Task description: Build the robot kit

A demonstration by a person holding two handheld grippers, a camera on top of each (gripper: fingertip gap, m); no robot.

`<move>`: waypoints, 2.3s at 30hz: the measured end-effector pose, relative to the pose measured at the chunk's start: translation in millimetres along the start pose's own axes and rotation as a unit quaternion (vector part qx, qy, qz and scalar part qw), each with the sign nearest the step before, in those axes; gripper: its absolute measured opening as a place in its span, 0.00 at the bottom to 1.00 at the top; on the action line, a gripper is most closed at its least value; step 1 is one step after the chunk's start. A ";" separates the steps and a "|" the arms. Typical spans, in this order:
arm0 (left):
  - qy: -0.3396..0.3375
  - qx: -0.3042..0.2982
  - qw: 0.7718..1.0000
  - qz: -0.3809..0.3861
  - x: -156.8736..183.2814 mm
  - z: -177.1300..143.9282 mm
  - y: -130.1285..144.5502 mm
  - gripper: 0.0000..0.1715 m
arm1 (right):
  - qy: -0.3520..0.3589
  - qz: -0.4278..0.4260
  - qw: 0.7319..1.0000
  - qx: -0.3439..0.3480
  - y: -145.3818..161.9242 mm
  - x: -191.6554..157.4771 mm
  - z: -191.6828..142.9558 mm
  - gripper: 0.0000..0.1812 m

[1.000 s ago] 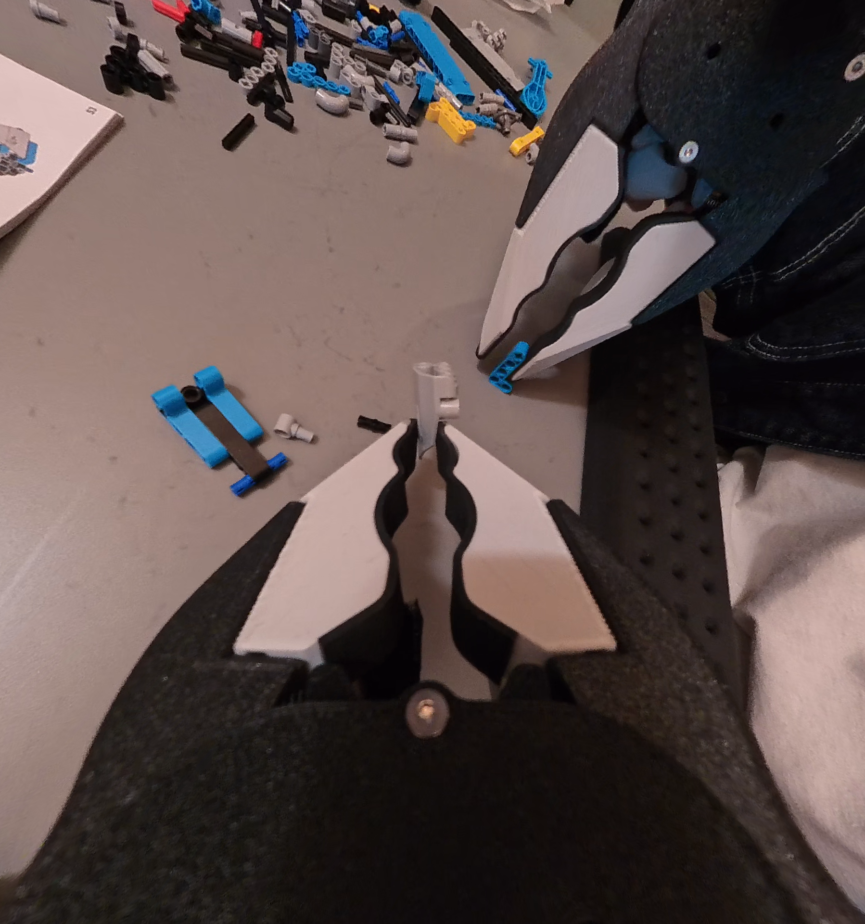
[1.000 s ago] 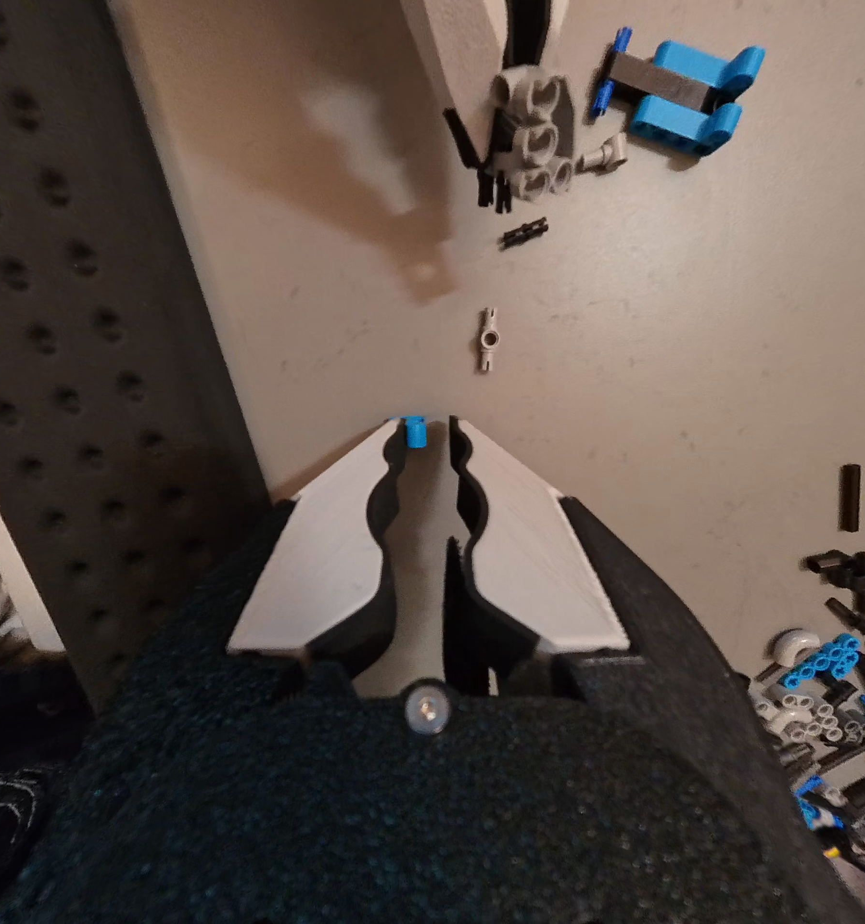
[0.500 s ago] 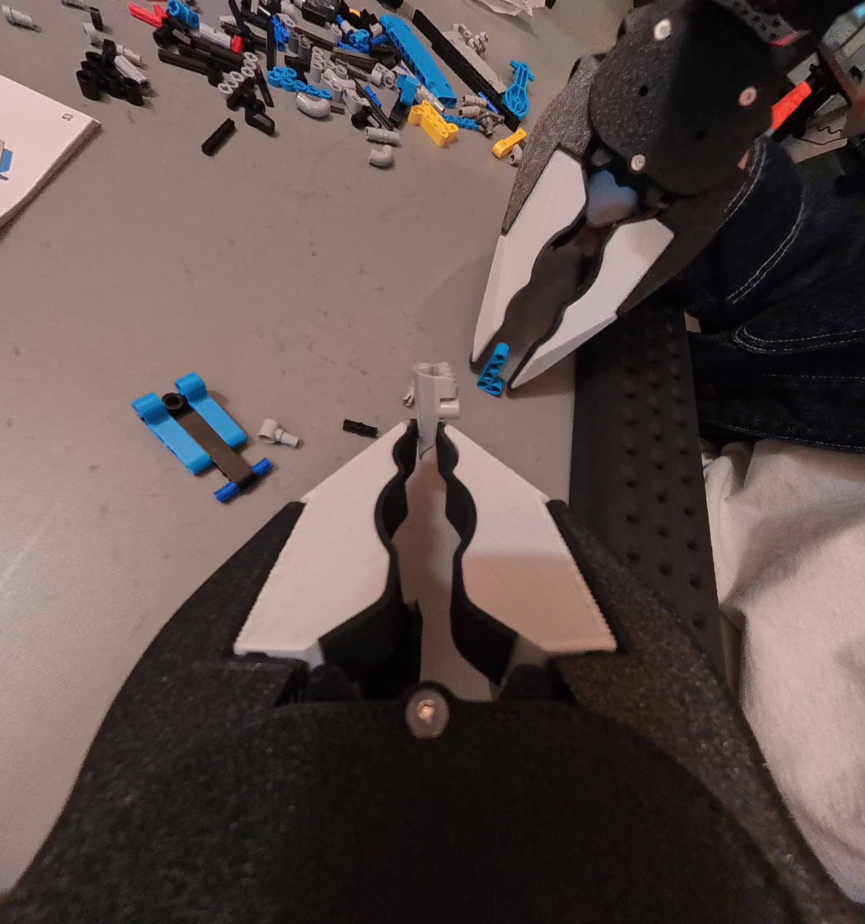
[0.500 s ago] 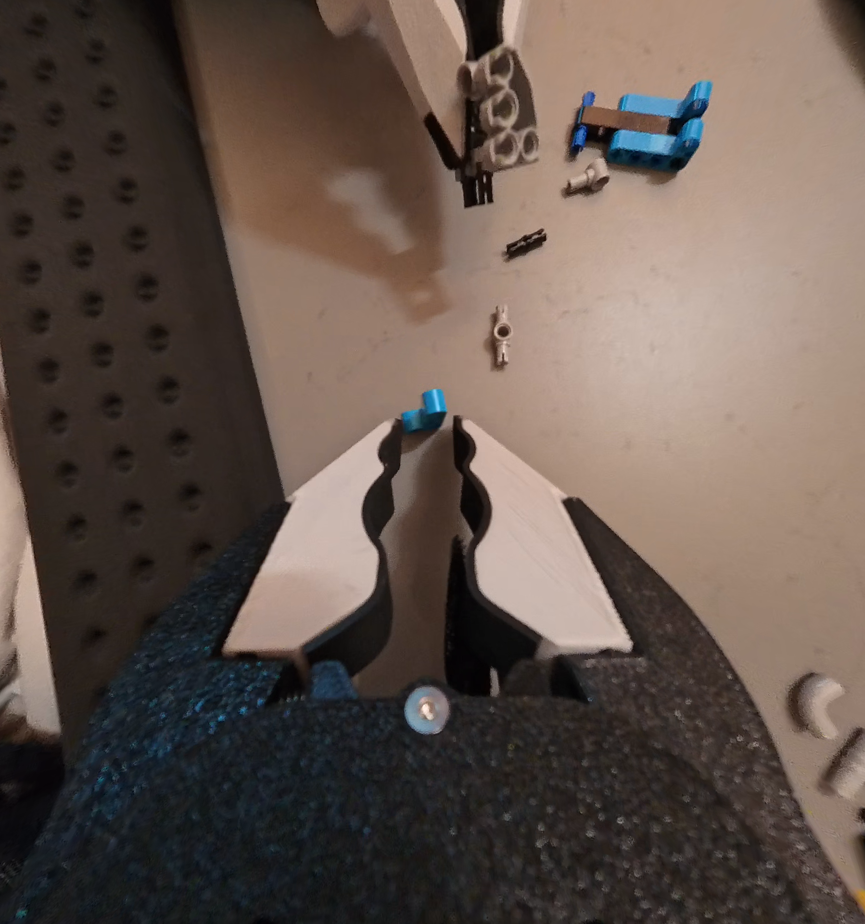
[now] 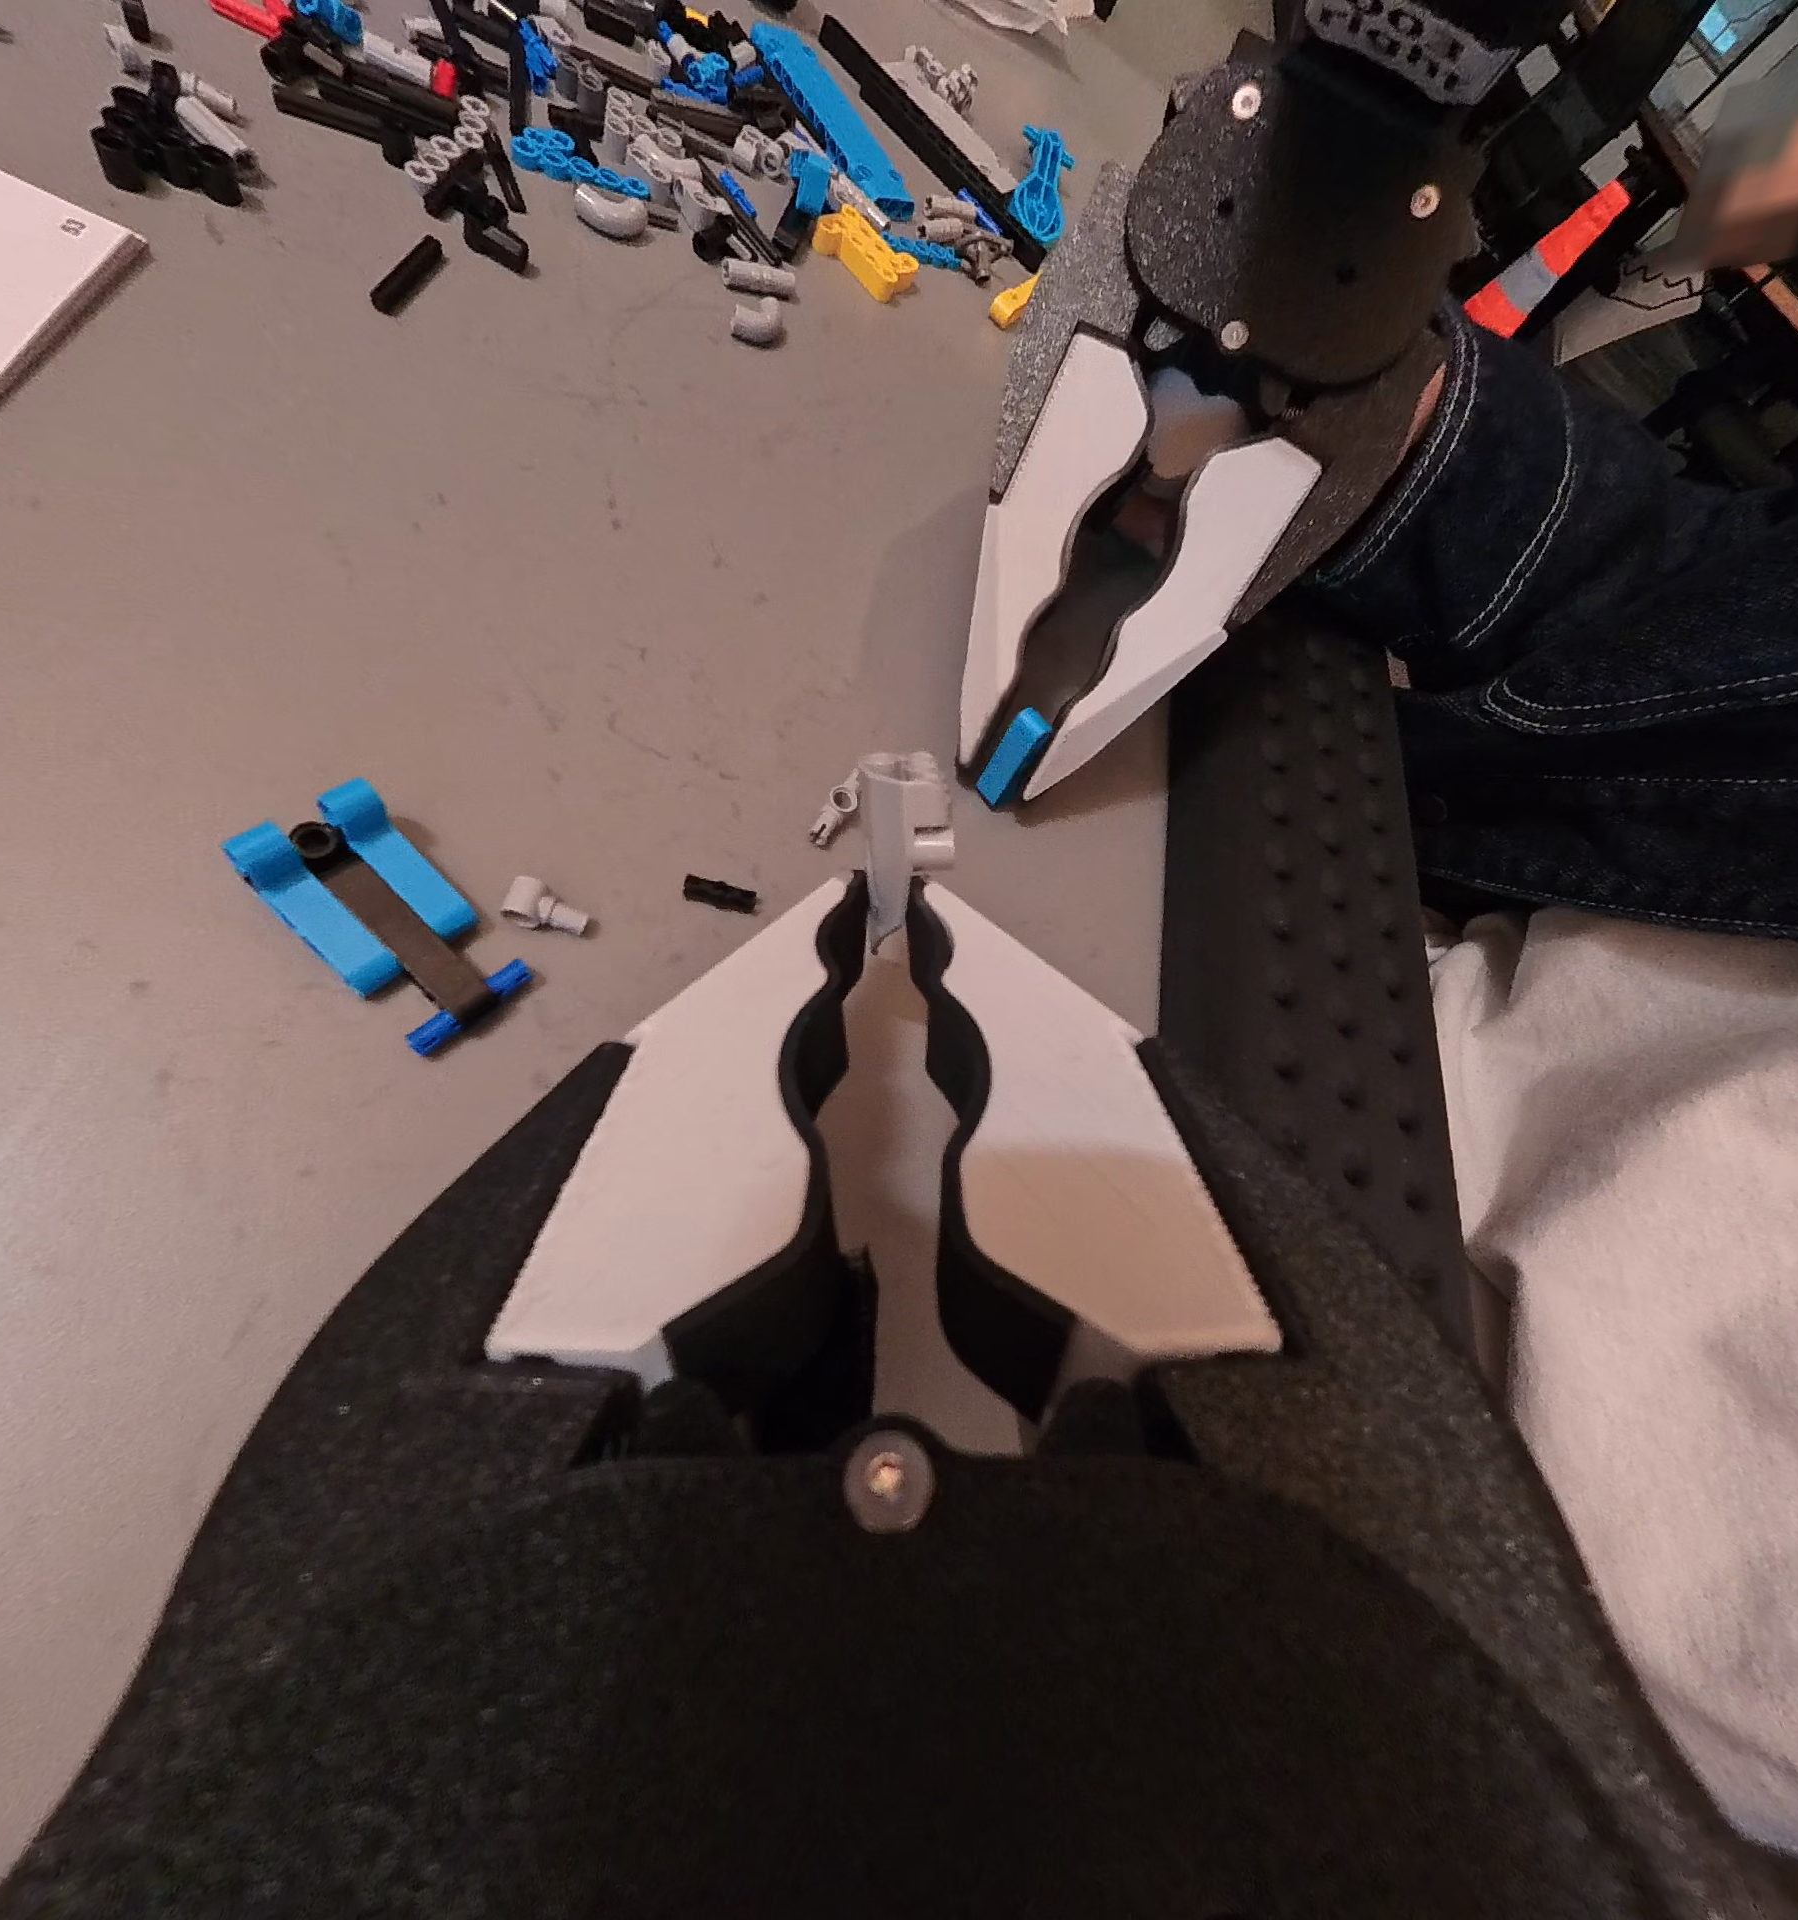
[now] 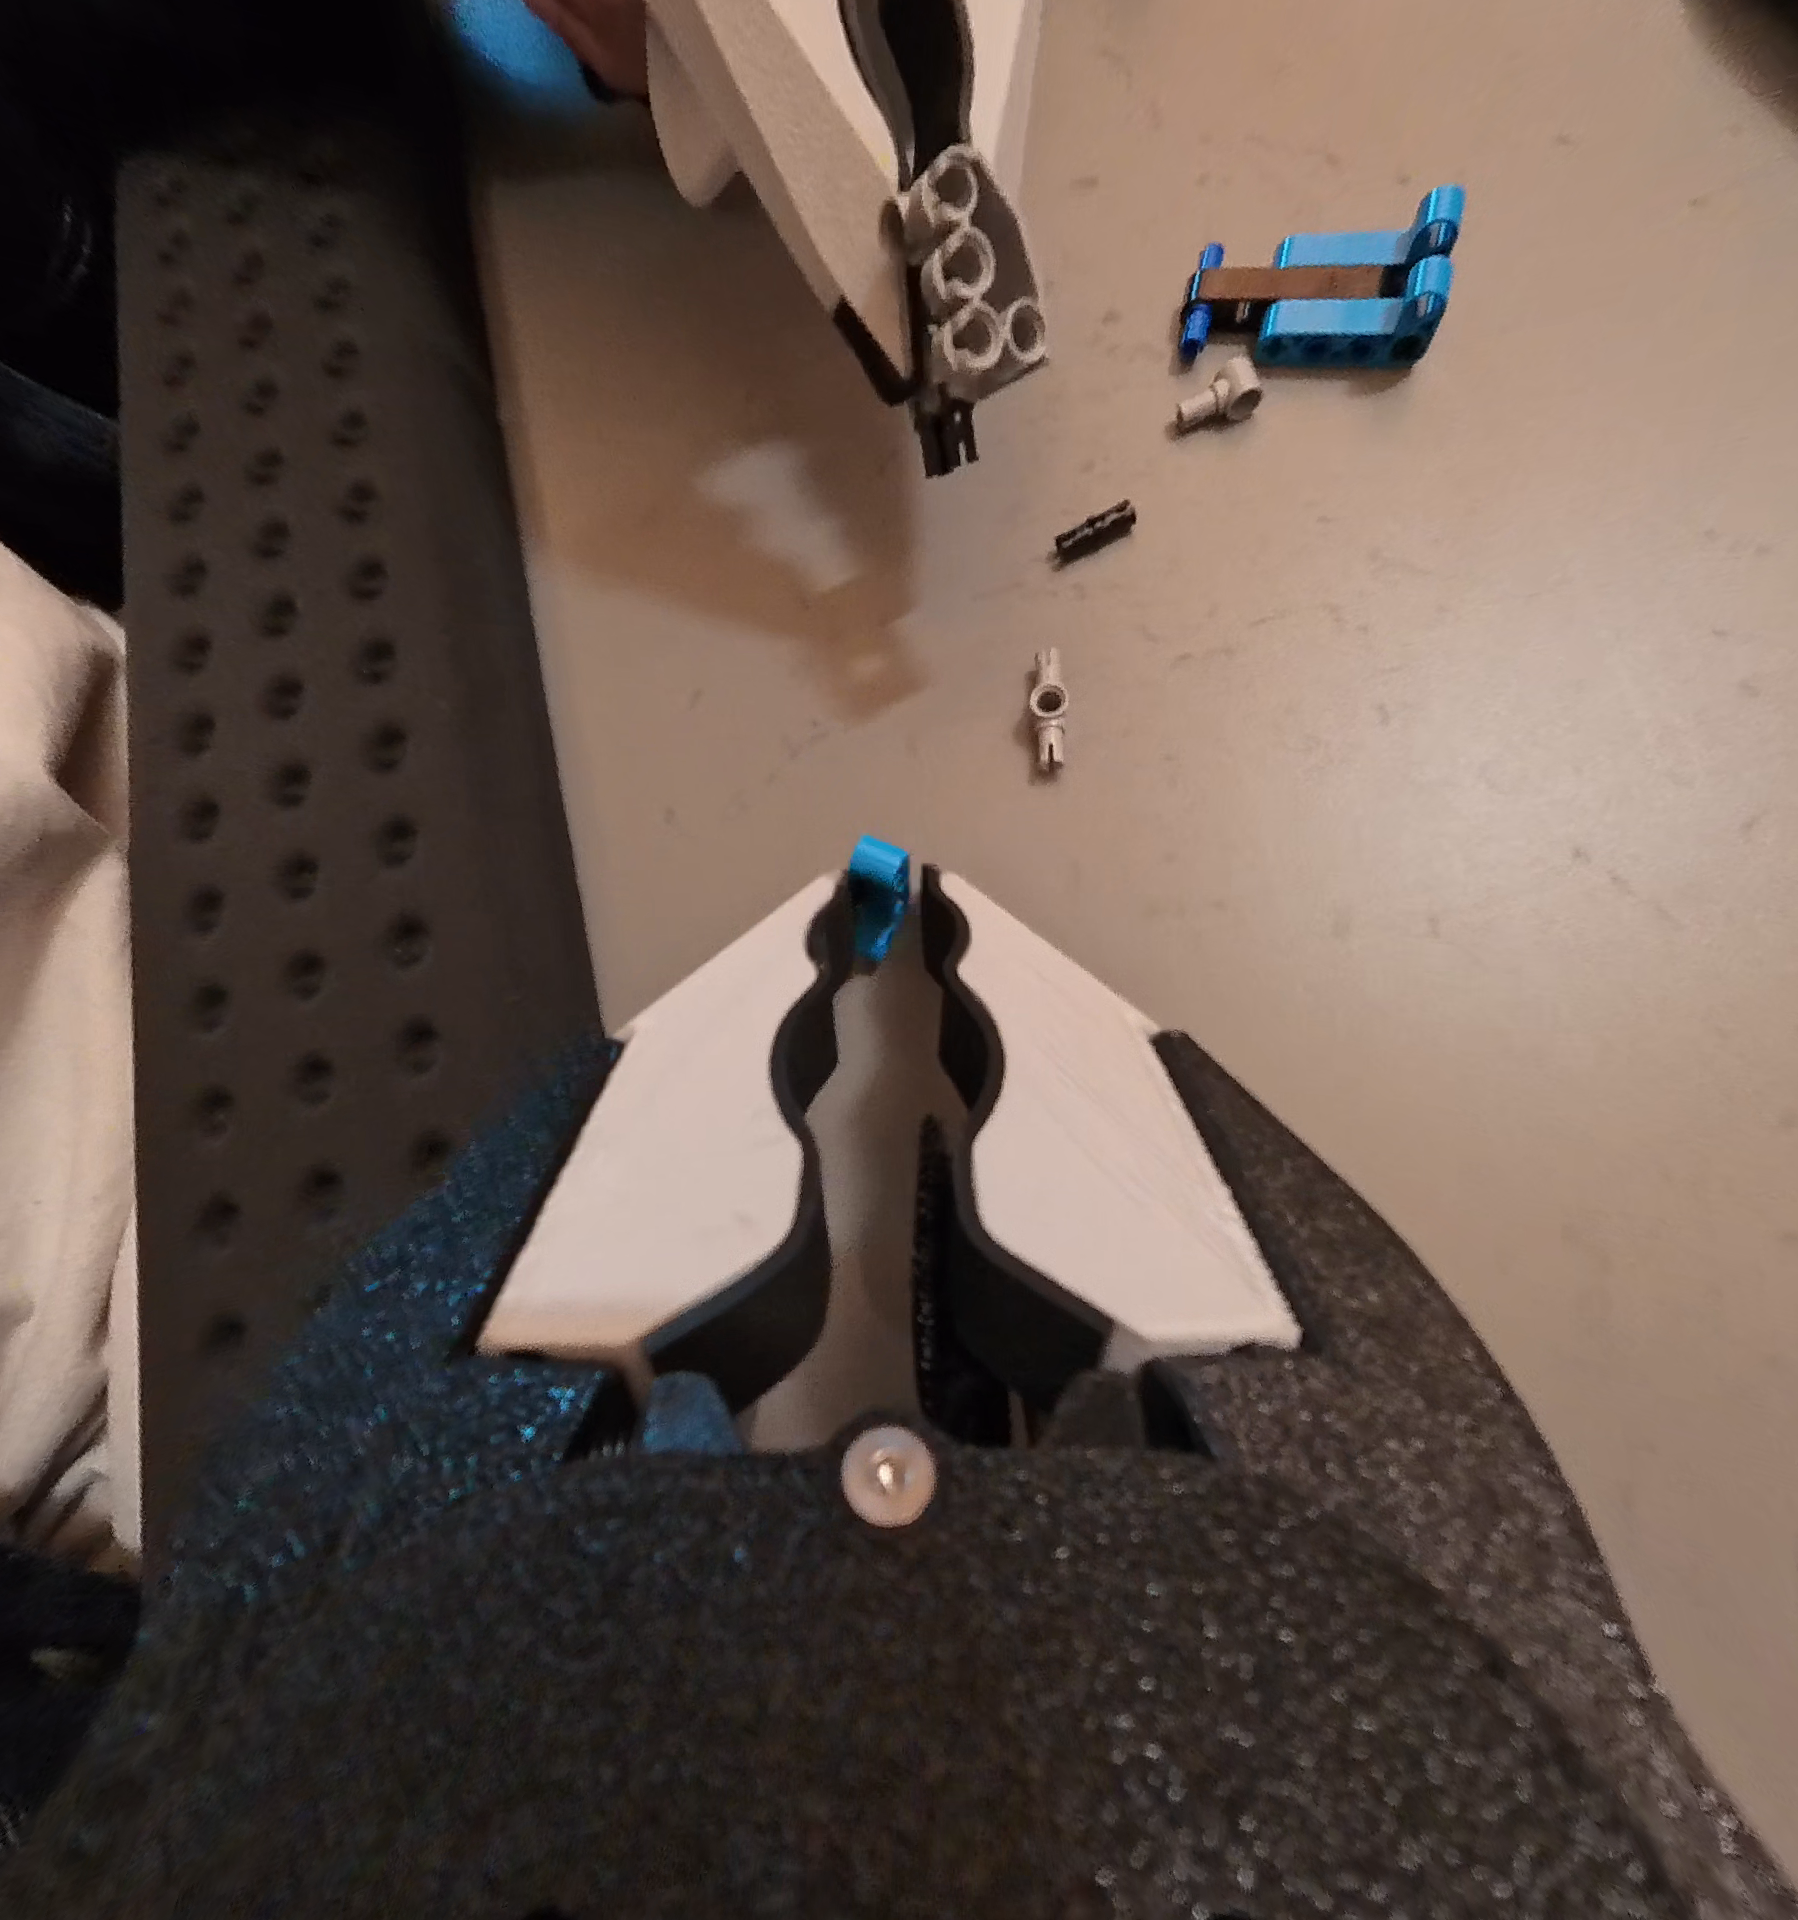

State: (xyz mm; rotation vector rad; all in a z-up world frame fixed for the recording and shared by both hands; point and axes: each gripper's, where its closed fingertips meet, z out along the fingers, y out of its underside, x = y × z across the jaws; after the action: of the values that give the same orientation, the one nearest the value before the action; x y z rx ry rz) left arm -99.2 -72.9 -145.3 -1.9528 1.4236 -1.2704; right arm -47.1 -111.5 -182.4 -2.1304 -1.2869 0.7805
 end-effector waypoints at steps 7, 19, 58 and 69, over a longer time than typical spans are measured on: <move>0.001 0.000 1.000 0.000 0.5 0.1 0.0 0.04 | -0.003 -0.006 1.000 -0.005 4.8 -5.4 -4.7 0.08; 0.002 -0.001 1.000 0.002 1.6 -0.1 0.0 0.04 | -0.002 -0.028 0.999 -0.026 6.3 -18.6 -6.1 0.08; 0.114 0.064 0.977 -0.168 9.8 -4.6 -15.3 0.04 | 0.123 -0.239 0.962 0.038 -25.9 -14.4 15.6 0.04; 0.085 0.036 0.983 -0.161 4.7 0.1 -5.7 0.04 | -0.020 -0.103 0.992 0.068 -24.9 -35.4 5.4 0.14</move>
State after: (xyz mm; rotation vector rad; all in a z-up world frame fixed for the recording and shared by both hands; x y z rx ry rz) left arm -95.7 -74.9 -139.0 -2.1307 1.1456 -1.6407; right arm -79.3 -132.6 -161.7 -1.8505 -1.4057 0.8011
